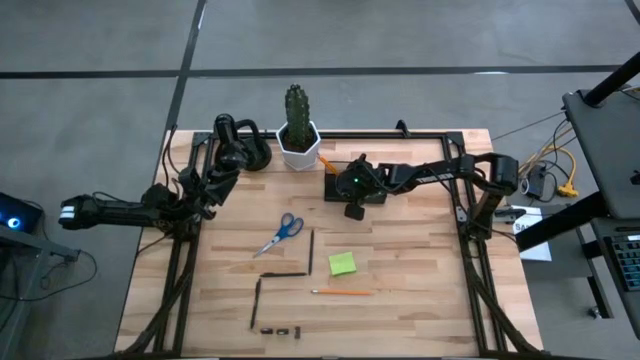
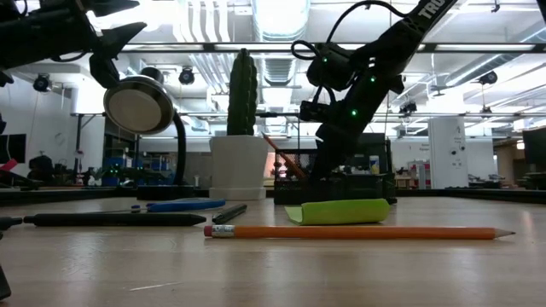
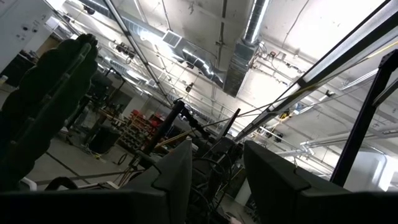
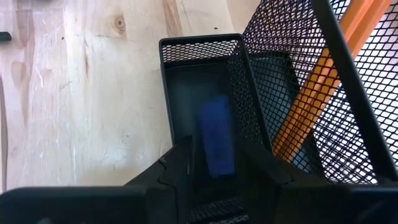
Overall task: Pick and place office supplies into organizer
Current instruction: Put the eraser into the bottom section of the desk organizer, then put the sticky note into the right section of the desk organizer
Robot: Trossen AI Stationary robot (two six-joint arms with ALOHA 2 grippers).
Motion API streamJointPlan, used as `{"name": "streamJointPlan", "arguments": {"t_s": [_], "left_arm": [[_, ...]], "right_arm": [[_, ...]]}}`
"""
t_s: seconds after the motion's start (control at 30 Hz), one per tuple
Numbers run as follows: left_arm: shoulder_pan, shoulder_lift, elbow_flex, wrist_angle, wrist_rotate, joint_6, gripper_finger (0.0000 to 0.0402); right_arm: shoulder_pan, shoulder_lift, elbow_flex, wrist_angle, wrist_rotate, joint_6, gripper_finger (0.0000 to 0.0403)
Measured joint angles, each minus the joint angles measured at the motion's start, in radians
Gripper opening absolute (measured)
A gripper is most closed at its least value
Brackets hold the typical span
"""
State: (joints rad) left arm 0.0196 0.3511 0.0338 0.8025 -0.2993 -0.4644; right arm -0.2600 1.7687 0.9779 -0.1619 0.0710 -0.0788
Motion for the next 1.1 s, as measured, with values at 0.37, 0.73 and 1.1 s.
{"name": "streamJointPlan", "arguments": {"t_s": [0.37, 0.73, 1.1], "left_arm": [[0.000, 0.000, 0.000, 0.000, 0.000, 0.000, 0.0130], [0.000, 0.000, 0.000, 0.000, 0.000, 0.000, 0.0130], [0.000, 0.000, 0.000, 0.000, 0.000, 0.000, 0.0130]], "right_arm": [[0.000, -0.026, 0.000, -0.017, 0.000, 0.000, 0.0095], [0.000, -0.061, 0.043, -0.020, 0.000, 0.000, 0.0084], [0.023, -0.112, 0.130, -0.053, -0.001, -0.031, 0.0086]]}}
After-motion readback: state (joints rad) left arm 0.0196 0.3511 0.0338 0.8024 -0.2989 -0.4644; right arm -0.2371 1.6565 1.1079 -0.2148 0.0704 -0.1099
